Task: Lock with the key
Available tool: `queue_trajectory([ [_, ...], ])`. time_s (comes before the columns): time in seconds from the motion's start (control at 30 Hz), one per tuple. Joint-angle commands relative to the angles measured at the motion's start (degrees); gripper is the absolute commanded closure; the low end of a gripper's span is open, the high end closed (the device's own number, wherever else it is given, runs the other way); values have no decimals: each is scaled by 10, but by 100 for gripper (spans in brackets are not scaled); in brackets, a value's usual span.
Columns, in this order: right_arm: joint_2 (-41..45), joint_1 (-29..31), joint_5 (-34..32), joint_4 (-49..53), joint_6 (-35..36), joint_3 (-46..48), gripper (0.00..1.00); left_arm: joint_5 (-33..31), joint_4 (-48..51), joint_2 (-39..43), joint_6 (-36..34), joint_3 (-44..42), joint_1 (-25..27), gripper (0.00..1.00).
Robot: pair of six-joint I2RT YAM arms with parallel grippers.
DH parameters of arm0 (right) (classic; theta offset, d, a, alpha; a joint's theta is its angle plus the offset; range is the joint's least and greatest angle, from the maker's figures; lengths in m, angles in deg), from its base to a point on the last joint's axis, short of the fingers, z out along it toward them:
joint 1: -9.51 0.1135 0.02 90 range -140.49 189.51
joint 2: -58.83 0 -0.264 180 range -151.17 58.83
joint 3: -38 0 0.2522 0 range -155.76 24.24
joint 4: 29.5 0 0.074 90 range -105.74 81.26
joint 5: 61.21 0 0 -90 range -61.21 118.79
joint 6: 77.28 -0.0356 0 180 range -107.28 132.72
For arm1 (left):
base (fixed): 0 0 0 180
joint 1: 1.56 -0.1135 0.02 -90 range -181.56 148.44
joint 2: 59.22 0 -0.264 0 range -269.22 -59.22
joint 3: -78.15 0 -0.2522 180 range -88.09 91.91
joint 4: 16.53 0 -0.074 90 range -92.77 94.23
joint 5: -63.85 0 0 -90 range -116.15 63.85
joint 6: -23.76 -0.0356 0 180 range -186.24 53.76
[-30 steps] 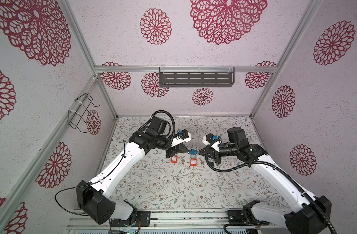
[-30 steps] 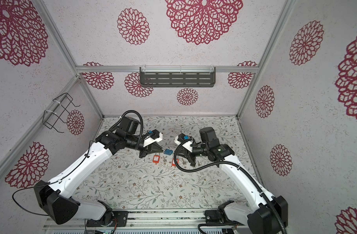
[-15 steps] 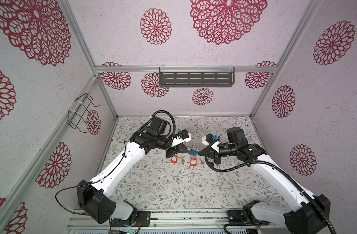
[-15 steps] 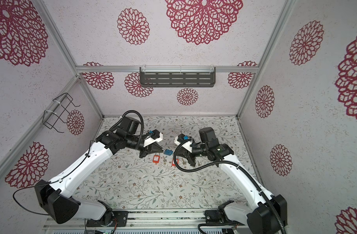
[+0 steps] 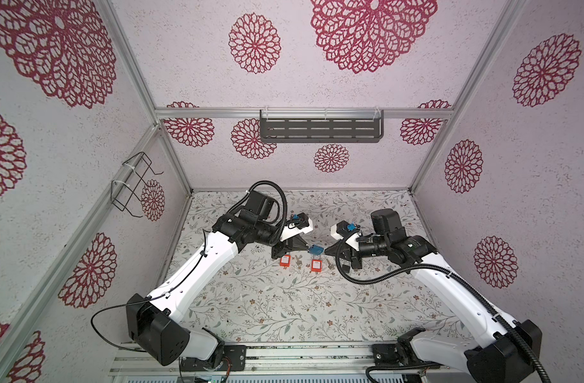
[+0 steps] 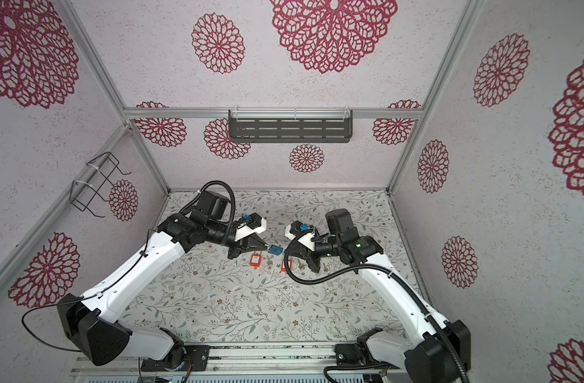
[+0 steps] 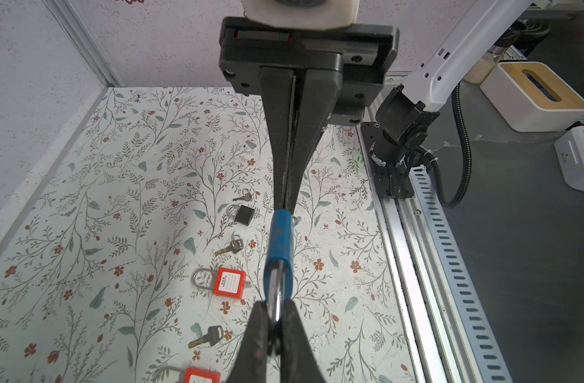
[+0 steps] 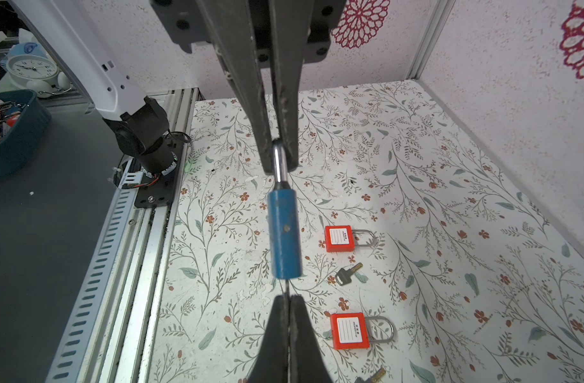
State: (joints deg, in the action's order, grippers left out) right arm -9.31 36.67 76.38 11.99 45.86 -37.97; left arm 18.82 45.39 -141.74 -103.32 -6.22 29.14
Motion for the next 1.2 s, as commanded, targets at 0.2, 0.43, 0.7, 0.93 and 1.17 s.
queue_trajectory([
  [0.2,25,-11,-44,41,30,-1,100,20,27,2,-22,15,-11,100],
  [0.43,24,-14,-51,38,28,6,100,15,33,5,-24,10,-20,100],
  [0.7,37,-19,-68,-48,-21,57,100,-13,72,3,-40,8,-38,100],
  [0.93,59,-16,-66,-236,-168,146,100,-92,105,0,-67,-21,-67,100],
  [1.17,56,15,-129,-340,-258,198,100,-173,121,-4,-91,-62,-103,100],
])
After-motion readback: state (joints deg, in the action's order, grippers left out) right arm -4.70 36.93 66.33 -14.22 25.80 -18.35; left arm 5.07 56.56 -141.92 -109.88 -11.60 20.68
